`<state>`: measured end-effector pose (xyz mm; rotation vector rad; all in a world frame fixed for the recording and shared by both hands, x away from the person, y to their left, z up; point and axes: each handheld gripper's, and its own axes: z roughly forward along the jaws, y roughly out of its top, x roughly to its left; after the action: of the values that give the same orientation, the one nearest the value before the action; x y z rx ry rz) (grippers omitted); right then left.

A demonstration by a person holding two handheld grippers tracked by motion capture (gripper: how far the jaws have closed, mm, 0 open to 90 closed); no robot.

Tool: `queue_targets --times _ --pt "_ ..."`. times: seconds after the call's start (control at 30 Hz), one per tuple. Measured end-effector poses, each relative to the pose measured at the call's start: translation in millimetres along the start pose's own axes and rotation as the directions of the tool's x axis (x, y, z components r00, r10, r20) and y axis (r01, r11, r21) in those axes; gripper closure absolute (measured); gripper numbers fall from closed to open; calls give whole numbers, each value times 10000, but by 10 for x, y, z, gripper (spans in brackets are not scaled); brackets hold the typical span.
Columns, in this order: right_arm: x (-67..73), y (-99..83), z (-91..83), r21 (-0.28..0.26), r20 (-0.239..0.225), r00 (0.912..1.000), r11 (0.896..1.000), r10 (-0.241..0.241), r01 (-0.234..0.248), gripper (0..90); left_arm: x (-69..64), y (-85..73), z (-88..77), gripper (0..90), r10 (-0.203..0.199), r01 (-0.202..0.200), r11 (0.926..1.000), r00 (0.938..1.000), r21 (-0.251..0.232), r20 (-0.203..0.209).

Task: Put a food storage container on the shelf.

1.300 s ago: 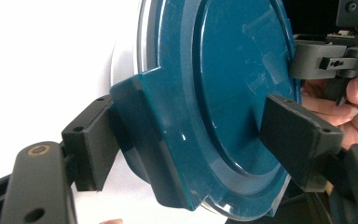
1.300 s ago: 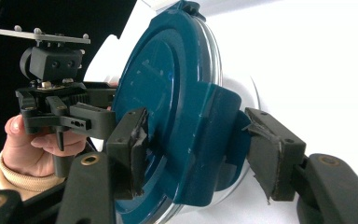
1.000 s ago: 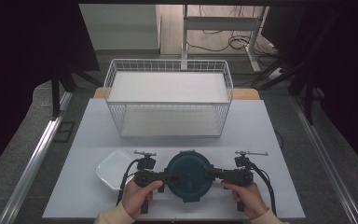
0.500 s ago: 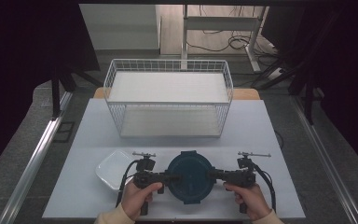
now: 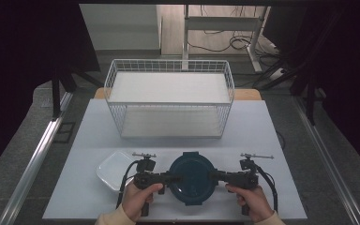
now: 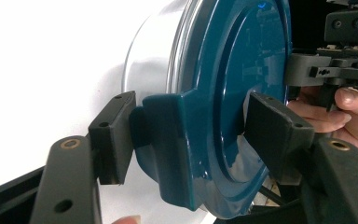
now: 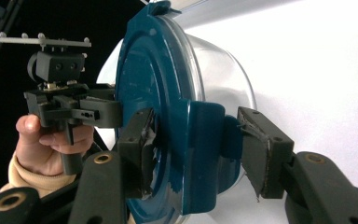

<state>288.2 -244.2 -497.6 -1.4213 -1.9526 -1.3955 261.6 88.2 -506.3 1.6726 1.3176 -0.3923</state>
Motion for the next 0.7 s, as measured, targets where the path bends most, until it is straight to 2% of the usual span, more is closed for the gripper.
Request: queue_targets --times 0.07,0.3,0.37,0.7 --pt "-1 0 -11 -71 -55 10000 9999 79 -79 492 -11 1 -8 368 22 -22 10000 10000 -32 -3" --pt "19 6 -39 -202 -2 9999 9997 -142 141 495 -39 10 -10 373 55 -55 9999 10000 -96 -5" --pt "32 15 -53 -227 -6 9998 9996 -195 195 495 -62 24 -29 374 170 -169 9998 9998 -131 38" --pt "152 102 -111 -478 -43 9985 9973 -554 552 495 -158 112 -124 377 366 -365 9987 9993 -354 12"
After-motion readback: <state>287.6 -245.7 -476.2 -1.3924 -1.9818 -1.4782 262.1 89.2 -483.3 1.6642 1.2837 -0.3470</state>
